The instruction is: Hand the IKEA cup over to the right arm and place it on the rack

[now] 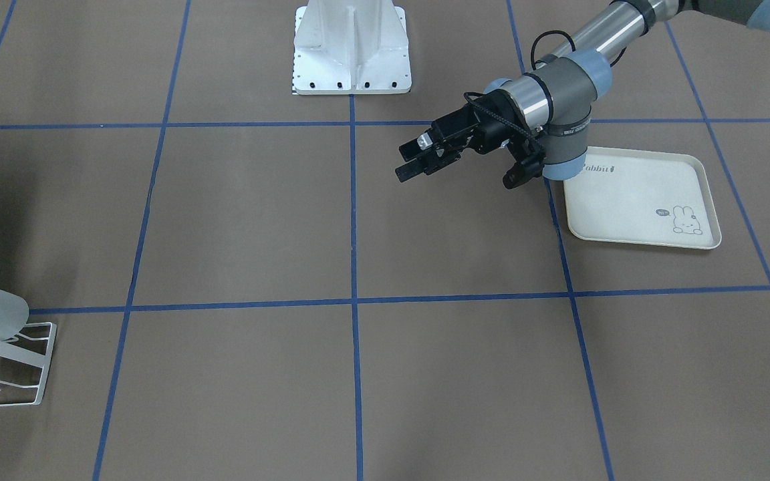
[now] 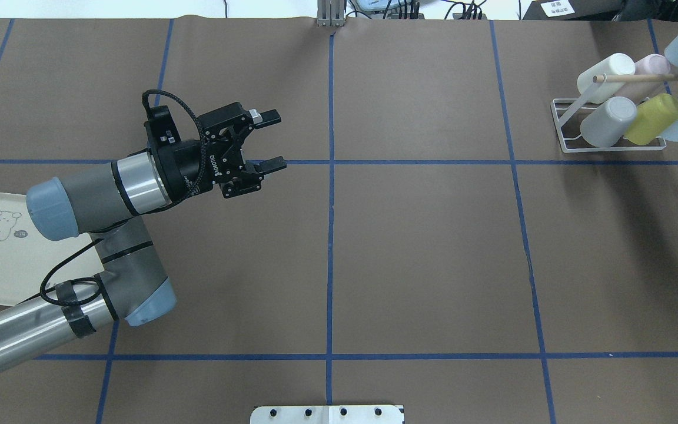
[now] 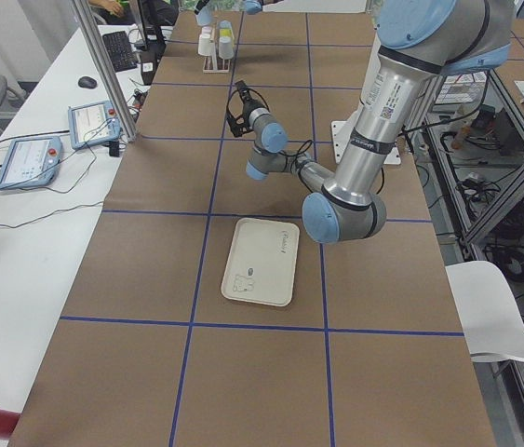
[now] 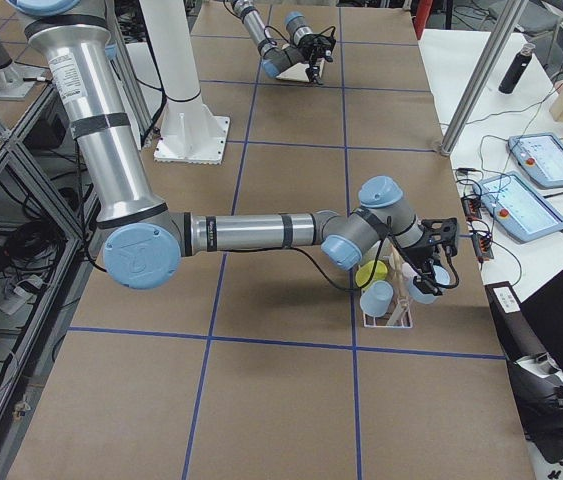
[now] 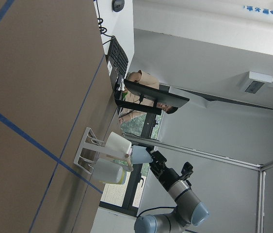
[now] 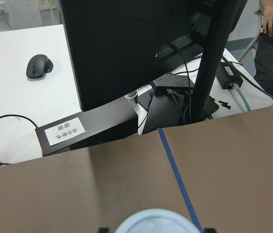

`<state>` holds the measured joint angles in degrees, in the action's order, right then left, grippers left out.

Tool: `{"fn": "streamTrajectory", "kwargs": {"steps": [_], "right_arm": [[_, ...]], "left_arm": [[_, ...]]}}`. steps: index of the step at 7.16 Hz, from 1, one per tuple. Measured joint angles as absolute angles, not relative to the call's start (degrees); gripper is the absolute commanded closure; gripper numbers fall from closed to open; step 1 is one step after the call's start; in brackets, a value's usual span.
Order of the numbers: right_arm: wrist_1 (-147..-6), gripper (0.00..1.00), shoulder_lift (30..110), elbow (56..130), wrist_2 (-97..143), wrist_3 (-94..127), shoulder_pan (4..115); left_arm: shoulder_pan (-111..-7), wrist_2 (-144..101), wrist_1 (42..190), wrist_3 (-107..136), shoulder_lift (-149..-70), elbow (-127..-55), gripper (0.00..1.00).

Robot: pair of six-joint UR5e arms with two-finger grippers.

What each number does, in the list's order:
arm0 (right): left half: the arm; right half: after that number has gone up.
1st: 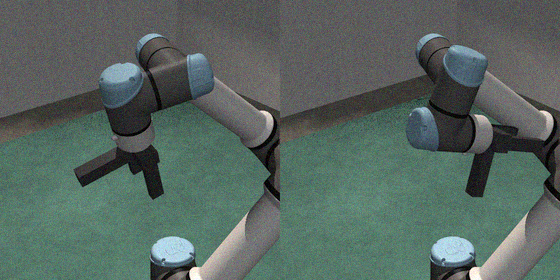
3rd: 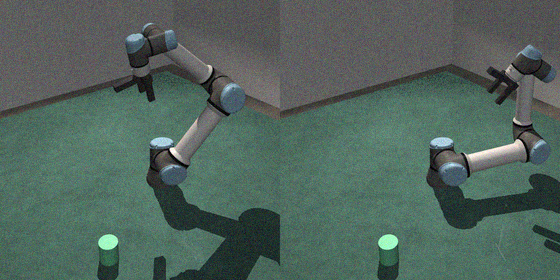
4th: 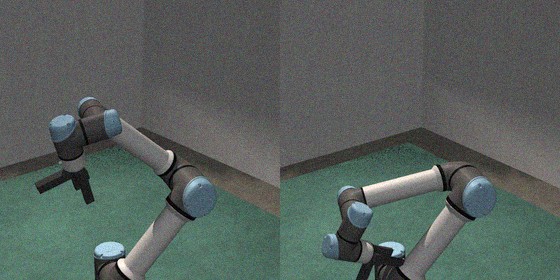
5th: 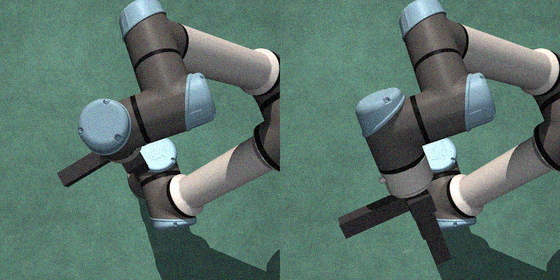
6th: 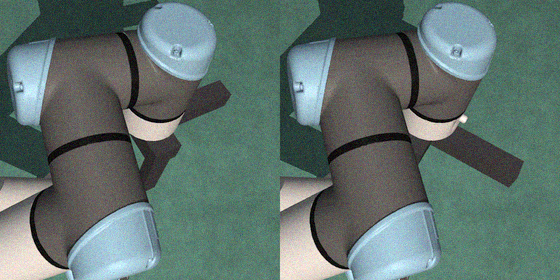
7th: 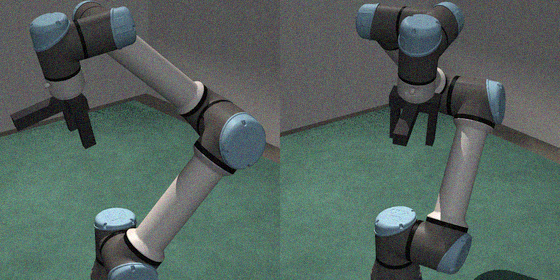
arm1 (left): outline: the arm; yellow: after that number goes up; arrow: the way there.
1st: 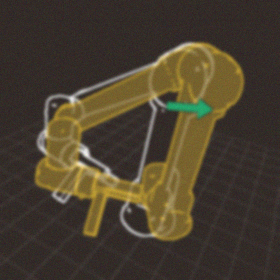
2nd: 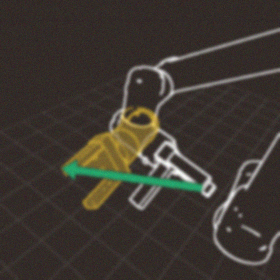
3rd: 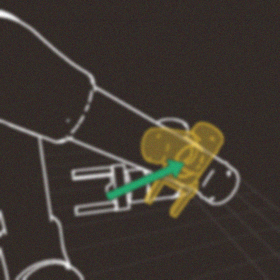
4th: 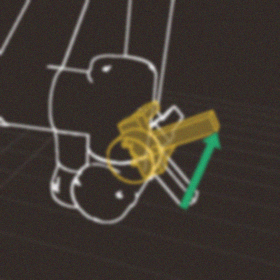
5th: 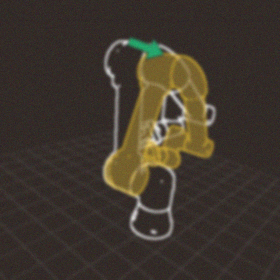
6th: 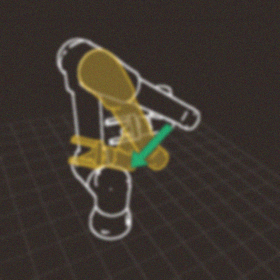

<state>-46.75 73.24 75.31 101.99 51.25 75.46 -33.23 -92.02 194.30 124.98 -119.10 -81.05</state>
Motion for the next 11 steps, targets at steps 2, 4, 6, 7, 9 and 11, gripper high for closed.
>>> {"fn": "streamTrajectory", "kwargs": {"steps": [2,4,6,7,9,11], "right_arm": [[-46.76,1.0,73.4,74.95,101.9,51.11,75.35],[-46.76,1.0,73.34,74.94,101.75,51.01,75.33],[-46.74,1.0,73.39,74.82,101.05,50.98,75.32],[-46.72,1.0,73.39,74.78,100.35,51.01,75.32],[-46.75,0.98,73.45,74.61,98.56,51.23,75.25],[-46.76,0.97,73.65,74.54,98.2,51.51,74.98]], "left_arm": [[-33.23,-92.02,194.29,124.98,-119.09,-81.04,0.0],[-33.22,-92.02,194.22,124.98,-119.18,-81.04,0.0],[-33.22,-92.02,194.16,124.98,-119.25,-81.09,0.0],[-33.22,-92.02,194.16,124.98,-119.26,-81.07,0.0],[-33.22,-92.02,194.15,124.98,-119.25,-81.04,0.0],[-33.22,-92.02,194.17,124.98,-119.19,-81.03,0.0]]}}
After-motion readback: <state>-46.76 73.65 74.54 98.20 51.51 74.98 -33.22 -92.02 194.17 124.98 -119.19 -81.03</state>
